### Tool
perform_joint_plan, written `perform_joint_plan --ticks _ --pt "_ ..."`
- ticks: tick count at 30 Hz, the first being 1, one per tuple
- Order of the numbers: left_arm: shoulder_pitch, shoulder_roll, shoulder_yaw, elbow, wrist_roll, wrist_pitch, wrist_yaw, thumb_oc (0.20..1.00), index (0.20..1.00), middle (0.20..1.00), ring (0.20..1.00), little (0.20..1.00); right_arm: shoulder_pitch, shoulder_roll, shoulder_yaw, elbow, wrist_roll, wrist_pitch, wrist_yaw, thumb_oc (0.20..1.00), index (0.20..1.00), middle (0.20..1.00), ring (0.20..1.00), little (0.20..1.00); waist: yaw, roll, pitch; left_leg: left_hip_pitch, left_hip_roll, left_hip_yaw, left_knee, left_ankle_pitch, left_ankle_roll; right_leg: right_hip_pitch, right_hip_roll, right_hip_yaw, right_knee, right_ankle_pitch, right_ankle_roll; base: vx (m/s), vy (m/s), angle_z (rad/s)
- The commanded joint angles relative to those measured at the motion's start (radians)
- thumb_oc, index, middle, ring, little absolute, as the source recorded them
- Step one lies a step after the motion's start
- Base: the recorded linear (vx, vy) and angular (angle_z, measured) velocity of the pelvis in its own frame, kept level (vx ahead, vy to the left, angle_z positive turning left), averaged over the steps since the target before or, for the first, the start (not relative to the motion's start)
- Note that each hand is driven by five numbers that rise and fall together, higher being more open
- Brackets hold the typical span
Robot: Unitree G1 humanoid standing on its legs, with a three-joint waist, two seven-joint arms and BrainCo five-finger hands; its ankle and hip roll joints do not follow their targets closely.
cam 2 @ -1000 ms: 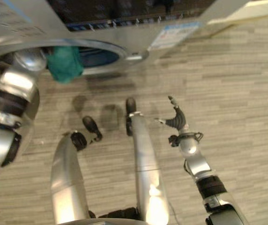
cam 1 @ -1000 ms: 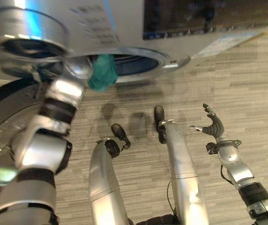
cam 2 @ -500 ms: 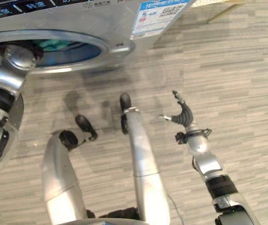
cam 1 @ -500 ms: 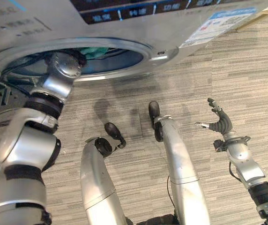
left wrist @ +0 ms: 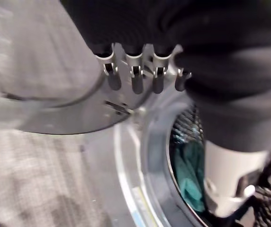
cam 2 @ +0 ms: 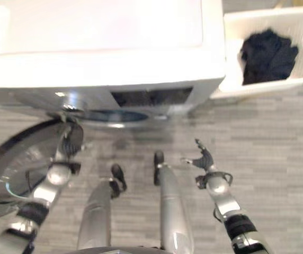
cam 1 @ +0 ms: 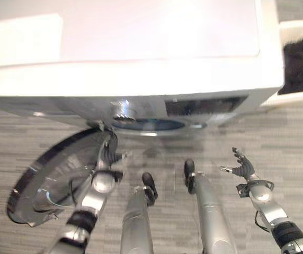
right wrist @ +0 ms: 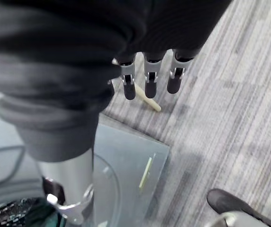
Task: Grab the laundry basket,head to the washer,open it,put in the laundry and shut it.
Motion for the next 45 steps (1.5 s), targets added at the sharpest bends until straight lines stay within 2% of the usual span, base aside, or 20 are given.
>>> perform_joint_plan --ticks 1,4,5,6,10,14,15,22,25,28,29,30,31,34,35,36,38,41,43,45 --pt "0.032 -0.01 0.045 0.036 -0.038 -0.043 -0.051 1.0 1.0 1.0 1.0 1.0 0.072 0.006 -0.022 0.007 -0.015 0.008 0.028 1.0 1.0 1.0 1.0 1.0 -0.004 -0.032 -0.038 0.138 -0.028 -0.027 -0.066 -0.033 0.021 0.229 0.004 0.012 -0.278 0.049 0.101 0.25 0.105 -0.14" --pt "0.111 -0.039 0.059 0.059 -0.037 -0.037 -0.074 1.0 1.0 1.0 1.0 1.0 0.099 0.014 -0.028 0.03 -0.024 0.012 0.05 1.0 1.0 1.0 1.0 1.0 0.007 -0.042 -0.063 0.246 -0.048 -0.012 -0.155 0.009 0.029 0.342 0.005 0.019 -0.374 0.094 0.107 0.17 0.091 -0.26" --pt "0.177 -0.074 0.066 0.103 -0.023 -0.034 -0.094 1.0 1.0 1.0 1.0 1.0 0.13 0.033 -0.036 0.072 -0.031 0.004 0.069 1.0 1.0 1.0 1.0 1.0 0.039 -0.054 -0.095 0.374 -0.115 -0.095 -0.26 0.031 0.013 0.483 0.014 0.04 -0.483 0.119 0.126 0.29 0.145 -0.26" --pt "0.191 -0.081 0.068 0.119 -0.017 -0.029 -0.106 1.0 1.0 1.0 1.0 1.0 0.139 0.04 -0.043 0.095 -0.035 0.003 0.076 1.0 1.0 1.0 1.0 1.0 0.039 -0.053 -0.111 0.416 -0.131 -0.122 -0.305 0.037 0.008 0.518 0.015 0.04 -0.51 0.126 0.131 0.41 0.231 -0.4" --pt "0.206 -0.106 0.026 0.181 0.039 -0.014 -0.141 1.0 1.0 1.0 1.0 1.0 0.168 0.086 -0.084 0.164 0.01 0.014 0.085 1.0 1.0 1.0 1.0 1.0 0.014 -0.047 -0.202 0.544 -0.149 -0.084 -0.456 0.056 0.023 0.604 0.013 0.076 -0.627 0.186 0.161 0.14 0.143 -0.49" --pt "0.178 -0.102 -0.01 0.176 0.082 -0.02 -0.135 1.0 1.0 1.0 1.0 1.0 0.183 0.121 -0.09 0.156 0.023 0.016 0.074 1.0 1.0 1.0 1.0 1.0 -0.006 -0.037 -0.2 0.591 -0.145 0.019 -0.509 0.061 0.033 0.558 0.019 0.086 -0.585 0.204 0.2 -0.09 0.08 -1.02" --pt "0.173 -0.099 -0.015 0.169 0.09 -0.021 -0.131 1.0 1.0 1.0 1.0 1.0 0.182 0.127 -0.09 0.152 0.024 0.014 0.071 1.0 1.0 1.0 1.0 1.0 -0.001 -0.034 -0.196 0.597 -0.139 0.046 -0.517 0.064 0.033 0.547 0.008 0.044 -0.575 0.205 0.201 -0.12 -0.031 -1.21" --pt "0.179 -0.076 -0.024 0.131 0.139 -0.007 -0.138 1.0 1.0 1.0 1.0 1.0 0.19 0.127 -0.089 0.138 0.0 0.016 0.051 1.0 1.0 1.0 1.0 1.0 0.059 -0.003 -0.196 0.654 -0.095 0.256 -0.533 0.047 0.032 0.569 -0.181 -0.554 -0.453 0.163 0.185 -0.01 -0.088 -1.27" --pt "0.195 -0.082 -0.02 0.149 0.146 0.0 -0.149 1.0 1.0 1.0 1.0 1.0 0.206 0.126 -0.093 0.137 -0.007 0.027 0.05 1.0 1.0 1.0 1.0 1.0 0.037 -0.002 -0.203 0.679 -0.103 0.287 -0.509 0.018 0.042 0.54 -0.185 -0.5 -0.439 0.165 0.191 0.17 -0.169 -1.42" --pt "0.203 -0.106 -0.03 0.166 0.144 -0.006 -0.156 1.0 1.0 1.0 1.0 1.0 0.223 0.106 -0.091 0.127 -0.004 0.025 0.053 1.0 1.0 1.0 1.0 1.0 0.031 0.012 -0.194 0.655 -0.058 0.299 -0.329 -0.033 0.024 0.578 -0.131 -0.439 -0.512 0.134 0.163 0.15 -0.205 -0.66" --pt "0.203 -0.114 -0.034 0.164 0.136 -0.009 -0.159 1.0 1.0 1.0 1.0 1.0 0.22 0.095 -0.088 0.125 0.004 0.023 0.051 1.0 1.0 1.0 1.0 1.0 0.039 0.014 -0.18 0.623 -0.027 0.281 -0.235 -0.015 0.004 0.591 -0.108 -0.42 -0.529 0.122 0.15 0.16 -0.321 -1.38" --pt "0.203 -0.129 -0.035 0.168 0.118 -0.012 -0.163 1.0 1.0 1.0 1.0 1.0 0.217 0.08 -0.085 0.122 0.009 0.022 0.05 1.0 1.0 1.0 1.0 1.0 0.058 0.013 -0.167 0.558 0.012 0.2 -0.107 0.043 -0.04 0.622 -0.068 -0.394 -0.566 0.099 0.122 0.23 -0.313 -1.78" --pt "0.205 -0.136 -0.049 0.163 0.11 -0.014 -0.165 1.0 1.0 1.0 1.0 1.0 0.224 0.073 -0.085 0.104 0.009 0.024 0.053 1.0 1.0 1.0 1.0 1.0 0.072 0.004 -0.156 0.49 -0.019 0.111 -0.084 0.033 -0.042 0.647 -0.053 -0.37 -0.591 0.086 0.112 0.25 -0.26 -1.58" --pt "0.215 -0.143 -0.061 0.15 0.114 -0.011 -0.167 1.0 1.0 1.0 1.0 1.0 0.241 0.064 -0.085 0.075 0.0 0.019 0.053 1.0 1.0 1.0 1.0 1.0 0.09 -0.018 -0.142 0.431 -0.058 0.054 -0.157 -0.015 -0.022 0.681 -0.047 -0.326 -0.611 0.075 0.122 0.26 -0.087 -0.63" --pt "0.221 -0.143 -0.062 0.144 0.114 -0.012 -0.166 1.0 1.0 1.0 1.0 1.0 0.242 0.061 -0.078 0.082 -0.006 0.017 0.051 1.0 1.0 1.0 1.0 1.0 0.106 -0.021 -0.133 0.382 -0.072 0.02 -0.227 0.037 -0.029 0.7 -0.03 -0.304 -0.617 0.063 0.122 0.15 -0.025 -0.44" --pt "0.221 -0.143 -0.062 0.144 0.114 -0.012 -0.166 1.0 1.0 1.0 1.0 1.0 0.242 0.061 -0.078 0.083 -0.006 0.016 0.051 1.0 1.0 1.0 1.0 1.0 0.106 -0.023 -0.134 0.384 -0.073 0.02 -0.232 0.04 -0.029 0.7 -0.031 -0.303 -0.618 0.063 0.123 0.26 -0.064 -0.77" --pt "0.224 -0.138 -0.059 0.132 0.115 -0.013 -0.157 1.0 1.0 1.0 1.0 1.0 0.233 0.056 -0.064 0.091 -0.016 0.012 0.044 1.0 1.0 1.0 1.0 1.0 0.135 -0.016 -0.119 0.315 -0.091 -0.019 -0.39 0.188 -0.044 0.736 0.009 -0.282 -0.617 0.04 0.113 0.26 -0.046 -0.71" --pt "0.235 -0.139 -0.043 0.132 0.117 -0.007 -0.155 1.0 1.0 1.0 1.0 1.0 0.227 0.053 -0.061 0.092 -0.037 0.021 0.036 1.0 1.0 1.0 1.0 1.0 0.158 -0.013 -0.122 0.26 -0.069 0.057 -0.512 0.233 -0.049 0.824 0.035 -0.247 -0.584 -0.056 0.117 0.61 0.057 -0.29" --pt "0.241 -0.138 -0.035 0.131 0.108 -0.009 -0.158 1.0 1.0 1.0 1.0 1.0 0.229 0.054 -0.059 0.092 -0.042 0.02 0.044 1.0 1.0 1.0 1.0 1.0 0.165 -0.011 -0.131 0.289 -0.066 0.074 -0.54 0.237 -0.039 0.839 0.042 -0.24 -0.569 -0.076 0.12 0.58 0.103 -0.36" --pt "0.24 -0.124 -0.027 0.146 0.103 -0.002 -0.141 1.0 1.0 1.0 1.0 1.0 0.228 0.074 -0.038 0.096 -0.077 0.02 0.061 1.0 1.0 1.0 1.0 1.0 0.191 -0.056 -0.173 0.309 -0.089 0.084 -0.409 0.217 0.006 0.877 -0.036 -0.246 -0.419 -0.097 0.159 0.82 0.218 -0.35"
